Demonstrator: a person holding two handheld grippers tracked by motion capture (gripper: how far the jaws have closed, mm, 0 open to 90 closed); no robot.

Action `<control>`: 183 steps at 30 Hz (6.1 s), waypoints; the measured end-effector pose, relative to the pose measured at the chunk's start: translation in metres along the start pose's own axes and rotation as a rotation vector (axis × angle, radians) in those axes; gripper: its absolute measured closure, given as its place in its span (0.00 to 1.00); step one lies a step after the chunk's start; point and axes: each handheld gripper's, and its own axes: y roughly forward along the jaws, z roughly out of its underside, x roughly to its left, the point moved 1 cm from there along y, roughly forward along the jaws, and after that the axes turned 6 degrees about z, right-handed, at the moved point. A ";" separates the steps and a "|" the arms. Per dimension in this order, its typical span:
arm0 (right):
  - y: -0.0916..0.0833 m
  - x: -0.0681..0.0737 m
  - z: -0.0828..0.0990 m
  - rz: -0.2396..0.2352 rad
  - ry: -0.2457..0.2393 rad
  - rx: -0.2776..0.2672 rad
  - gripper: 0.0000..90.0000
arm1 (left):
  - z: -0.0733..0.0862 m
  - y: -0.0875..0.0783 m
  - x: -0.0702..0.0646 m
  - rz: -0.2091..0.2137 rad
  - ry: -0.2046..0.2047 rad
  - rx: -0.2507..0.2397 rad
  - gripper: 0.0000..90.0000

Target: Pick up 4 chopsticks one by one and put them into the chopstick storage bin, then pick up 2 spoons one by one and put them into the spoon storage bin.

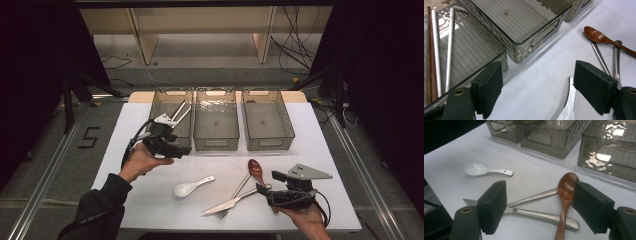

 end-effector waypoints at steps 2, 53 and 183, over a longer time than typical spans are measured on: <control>0.000 0.000 0.000 0.000 0.001 0.000 0.32 | 0.002 0.002 -0.002 0.002 0.006 0.011 0.25; 0.000 0.003 -0.001 -0.005 -0.022 0.003 0.32 | 0.043 0.078 -0.041 0.073 0.132 0.365 0.42; -0.002 0.000 0.001 -0.004 -0.010 -0.002 0.32 | -0.111 0.062 0.029 -0.034 0.021 -0.009 0.95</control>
